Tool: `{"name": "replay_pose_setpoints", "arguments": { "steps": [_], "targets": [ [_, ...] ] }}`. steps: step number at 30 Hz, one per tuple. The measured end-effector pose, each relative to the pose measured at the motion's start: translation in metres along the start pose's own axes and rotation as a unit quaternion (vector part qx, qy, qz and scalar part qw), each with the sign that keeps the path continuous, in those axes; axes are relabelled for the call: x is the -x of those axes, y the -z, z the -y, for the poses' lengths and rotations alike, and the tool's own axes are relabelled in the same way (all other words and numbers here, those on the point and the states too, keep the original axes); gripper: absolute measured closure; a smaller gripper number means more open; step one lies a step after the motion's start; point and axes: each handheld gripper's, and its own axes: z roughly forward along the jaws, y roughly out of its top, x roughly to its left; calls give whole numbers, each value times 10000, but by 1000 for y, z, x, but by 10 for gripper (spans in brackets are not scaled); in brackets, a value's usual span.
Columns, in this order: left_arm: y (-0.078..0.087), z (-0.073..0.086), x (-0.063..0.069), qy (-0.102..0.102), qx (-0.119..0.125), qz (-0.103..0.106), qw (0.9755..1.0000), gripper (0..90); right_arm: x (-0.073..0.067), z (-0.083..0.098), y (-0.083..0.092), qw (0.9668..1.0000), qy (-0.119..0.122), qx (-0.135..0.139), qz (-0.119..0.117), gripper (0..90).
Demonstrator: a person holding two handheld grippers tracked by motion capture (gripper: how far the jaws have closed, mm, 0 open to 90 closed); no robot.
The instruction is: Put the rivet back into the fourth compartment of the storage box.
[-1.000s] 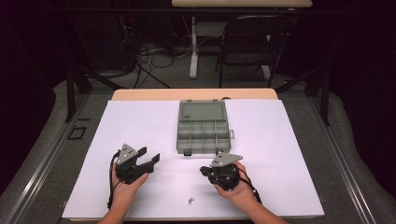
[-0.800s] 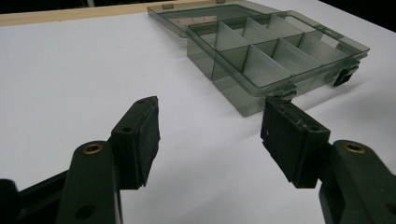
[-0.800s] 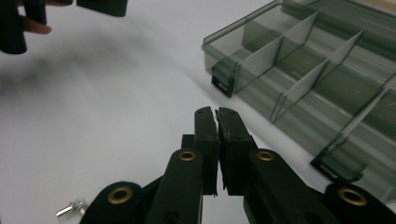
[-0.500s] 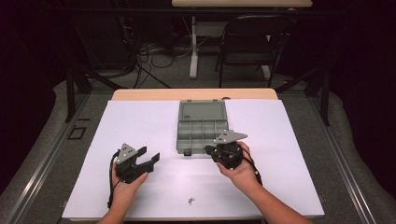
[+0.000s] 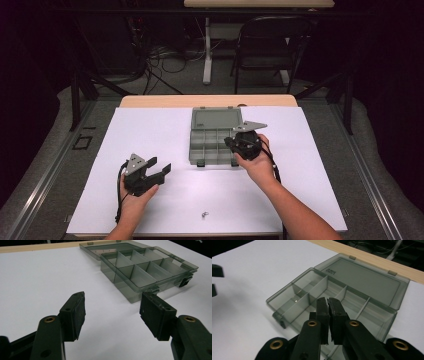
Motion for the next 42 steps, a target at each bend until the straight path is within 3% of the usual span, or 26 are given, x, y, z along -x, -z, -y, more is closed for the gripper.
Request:
{"name": "replay_pose_setpoints", "arguments": {
  "steps": [7,13,19,42],
  "targets": [
    [1,0,-1,-4,18,-13,10000,372,19,-8,-18,9993,-207,-21,309,871],
    [0,0,0,-12,-2,7,10000,372,35,-3,-36,9973,-459,-100,560,871],
    [1,0,-1,-21,12,-5,10000,372,49,6,-51,9951,-707,-234,645,871],
    [0,1,0,-40,-71,5,10000,372,55,18,-69,9913,-886,-521,818,869]
  ]
}}
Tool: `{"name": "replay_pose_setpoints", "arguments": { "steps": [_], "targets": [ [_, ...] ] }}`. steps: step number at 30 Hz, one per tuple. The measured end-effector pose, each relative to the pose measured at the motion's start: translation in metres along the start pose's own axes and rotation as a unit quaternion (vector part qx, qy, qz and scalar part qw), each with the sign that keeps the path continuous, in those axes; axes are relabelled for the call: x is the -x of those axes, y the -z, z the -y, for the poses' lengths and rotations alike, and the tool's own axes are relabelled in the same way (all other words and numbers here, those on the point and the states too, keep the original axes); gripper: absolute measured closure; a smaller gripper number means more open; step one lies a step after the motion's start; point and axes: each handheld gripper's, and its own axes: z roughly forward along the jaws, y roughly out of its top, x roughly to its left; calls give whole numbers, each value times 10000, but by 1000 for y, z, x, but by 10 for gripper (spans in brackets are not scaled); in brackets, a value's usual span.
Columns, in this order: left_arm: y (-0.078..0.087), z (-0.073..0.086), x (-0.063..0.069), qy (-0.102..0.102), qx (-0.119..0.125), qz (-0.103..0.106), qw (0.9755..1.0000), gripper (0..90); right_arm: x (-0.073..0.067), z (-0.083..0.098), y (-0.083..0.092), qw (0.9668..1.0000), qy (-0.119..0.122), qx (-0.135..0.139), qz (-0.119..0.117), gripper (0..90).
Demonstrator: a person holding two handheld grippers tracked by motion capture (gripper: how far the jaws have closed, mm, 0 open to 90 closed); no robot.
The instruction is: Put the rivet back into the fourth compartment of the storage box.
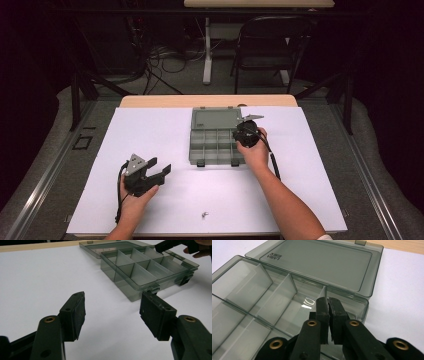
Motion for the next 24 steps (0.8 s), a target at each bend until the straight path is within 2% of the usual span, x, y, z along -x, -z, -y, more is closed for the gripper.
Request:
{"name": "replay_pose_setpoints", "arguments": {
  "steps": [5,12,18,24],
  "targets": [
    [0,0,-1,-14,-5,-5,10000,372,-1,1,1,10000,12,1,5,857],
    [0,1,-1,30,49,-6,10000,372,-4,-1,10,9998,19,167,71,737],
    [2,0,-1,69,46,-7,10000,372,-15,9,32,9989,171,439,87,653],
    [1,0,-1,46,91,-26,9999,372,-31,28,60,9969,414,672,-75,583]
  ]
}}
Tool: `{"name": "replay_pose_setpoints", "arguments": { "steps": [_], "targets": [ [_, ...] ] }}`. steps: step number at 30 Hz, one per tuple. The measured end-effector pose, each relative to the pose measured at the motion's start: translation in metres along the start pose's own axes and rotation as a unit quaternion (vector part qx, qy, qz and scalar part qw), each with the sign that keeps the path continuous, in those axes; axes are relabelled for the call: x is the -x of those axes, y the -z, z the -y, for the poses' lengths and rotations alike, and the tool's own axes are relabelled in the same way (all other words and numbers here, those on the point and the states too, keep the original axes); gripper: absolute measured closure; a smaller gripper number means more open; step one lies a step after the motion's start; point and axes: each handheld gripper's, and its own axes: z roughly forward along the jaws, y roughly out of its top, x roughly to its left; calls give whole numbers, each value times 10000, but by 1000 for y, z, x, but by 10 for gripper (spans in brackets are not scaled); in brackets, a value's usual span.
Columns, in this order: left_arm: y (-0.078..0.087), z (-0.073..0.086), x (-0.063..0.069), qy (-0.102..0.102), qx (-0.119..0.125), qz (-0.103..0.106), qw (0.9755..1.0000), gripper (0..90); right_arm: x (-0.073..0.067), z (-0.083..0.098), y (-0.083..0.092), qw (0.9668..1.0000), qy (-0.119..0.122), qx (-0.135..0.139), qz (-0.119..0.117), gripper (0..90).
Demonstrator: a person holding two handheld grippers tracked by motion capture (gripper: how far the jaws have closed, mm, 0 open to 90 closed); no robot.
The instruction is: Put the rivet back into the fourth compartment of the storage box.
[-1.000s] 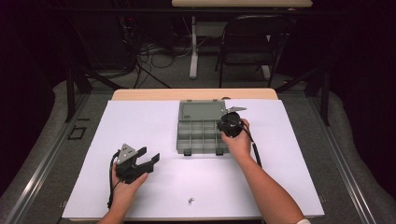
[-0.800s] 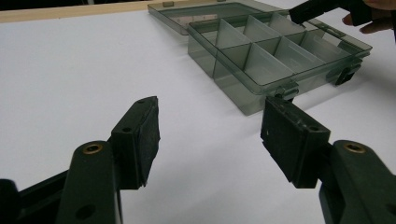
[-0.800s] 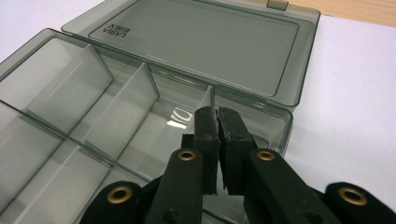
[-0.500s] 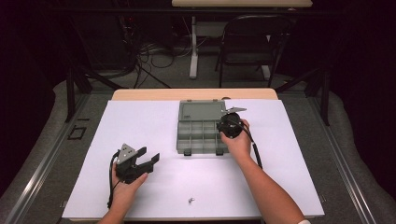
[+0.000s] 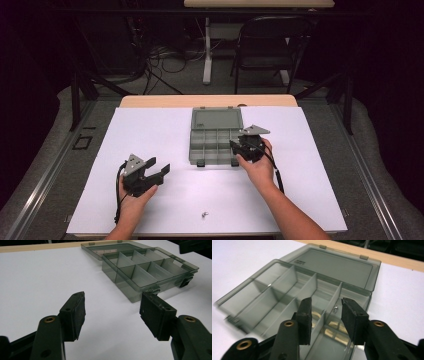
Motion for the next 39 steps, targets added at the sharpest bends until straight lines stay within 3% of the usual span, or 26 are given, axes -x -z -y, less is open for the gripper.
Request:
{"name": "replay_pose_setpoints", "arguments": {
  "steps": [8,15,19,22,29,39],
  "targets": [
    [-2,-1,0,-28,-34,17,10000,372,-27,26,34,9983,159,188,-519,534],
    [-2,-1,0,-64,-20,-9,10000,372,-54,51,54,9936,467,221,-1003,502],
    [-3,-2,0,-99,-50,10,9999,372,-67,63,59,9905,494,130,-1277,502],
    [-3,-2,-1,-112,-42,5,9999,372,-76,70,62,9877,659,-54,-1415,503],
    [-3,-2,-2,-119,-51,0,9999,372,-95,84,64,9808,938,-137,-1704,562],
    [-5,-2,-1,-117,-51,3,9999,372,-102,89,60,9755,976,-291,-1951,629]
  ]
}}
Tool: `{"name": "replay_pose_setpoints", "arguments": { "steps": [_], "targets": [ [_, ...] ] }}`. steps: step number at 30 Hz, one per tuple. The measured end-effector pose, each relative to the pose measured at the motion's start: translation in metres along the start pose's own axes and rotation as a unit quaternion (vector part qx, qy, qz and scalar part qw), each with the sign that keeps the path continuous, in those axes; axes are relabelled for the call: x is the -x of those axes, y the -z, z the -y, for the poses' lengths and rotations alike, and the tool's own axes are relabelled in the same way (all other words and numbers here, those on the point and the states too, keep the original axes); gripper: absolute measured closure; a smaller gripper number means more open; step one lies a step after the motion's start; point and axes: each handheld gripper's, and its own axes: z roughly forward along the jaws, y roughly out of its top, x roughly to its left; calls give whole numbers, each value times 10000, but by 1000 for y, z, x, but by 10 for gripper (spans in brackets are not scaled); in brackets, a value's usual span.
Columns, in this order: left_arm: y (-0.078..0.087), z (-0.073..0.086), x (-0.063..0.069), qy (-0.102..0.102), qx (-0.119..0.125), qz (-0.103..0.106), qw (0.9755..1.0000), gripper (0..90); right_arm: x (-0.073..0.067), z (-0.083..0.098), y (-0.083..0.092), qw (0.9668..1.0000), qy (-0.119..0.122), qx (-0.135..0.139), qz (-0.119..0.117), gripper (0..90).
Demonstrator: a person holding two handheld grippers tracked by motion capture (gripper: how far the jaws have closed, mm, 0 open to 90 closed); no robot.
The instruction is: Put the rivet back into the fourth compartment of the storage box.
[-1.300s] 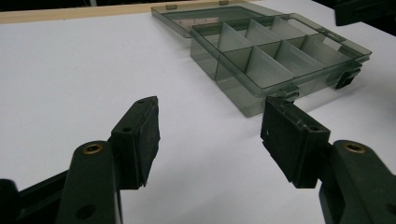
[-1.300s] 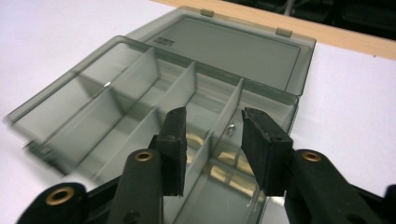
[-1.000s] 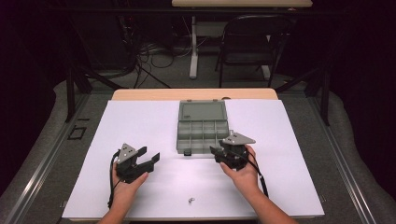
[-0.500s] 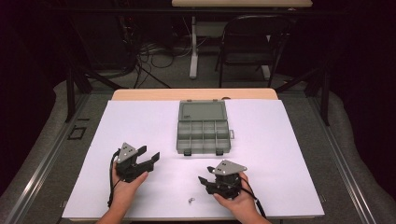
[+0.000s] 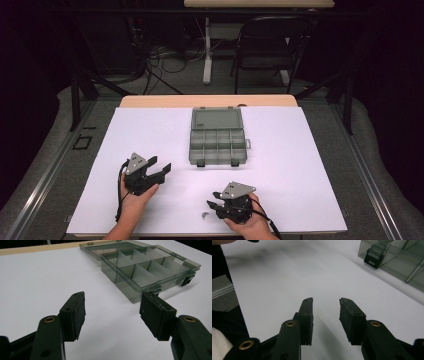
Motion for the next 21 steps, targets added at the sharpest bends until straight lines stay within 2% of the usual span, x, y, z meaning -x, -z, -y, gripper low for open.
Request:
{"name": "replay_pose_setpoints", "arguments": {
  "steps": [1,3,13,14,15,20,21],
  "targets": [
    [0,0,0,0,-1,0,10000,372,-1,1,-2,10000,-1,70,-30,629],
    [0,0,0,-8,-9,4,10000,372,-2,1,-3,9999,42,-54,-92,628],
    [-1,0,0,-9,-20,-5,10000,372,-10,2,-11,9987,131,-182,-451,628],
    [-1,0,0,-16,-23,-11,10000,372,-11,4,-14,9989,93,-74,-455,629],
    [-1,0,0,-29,-46,-11,10000,372,-11,3,-13,9984,122,-206,-513,628],
    [-1,0,1,-43,-64,2,10000,372,-13,4,-15,9977,119,-104,-659,624],
    [-1,0,1,-46,-71,5,10000,372,-14,3,-14,9972,140,-197,-704,621]
  ]
}}
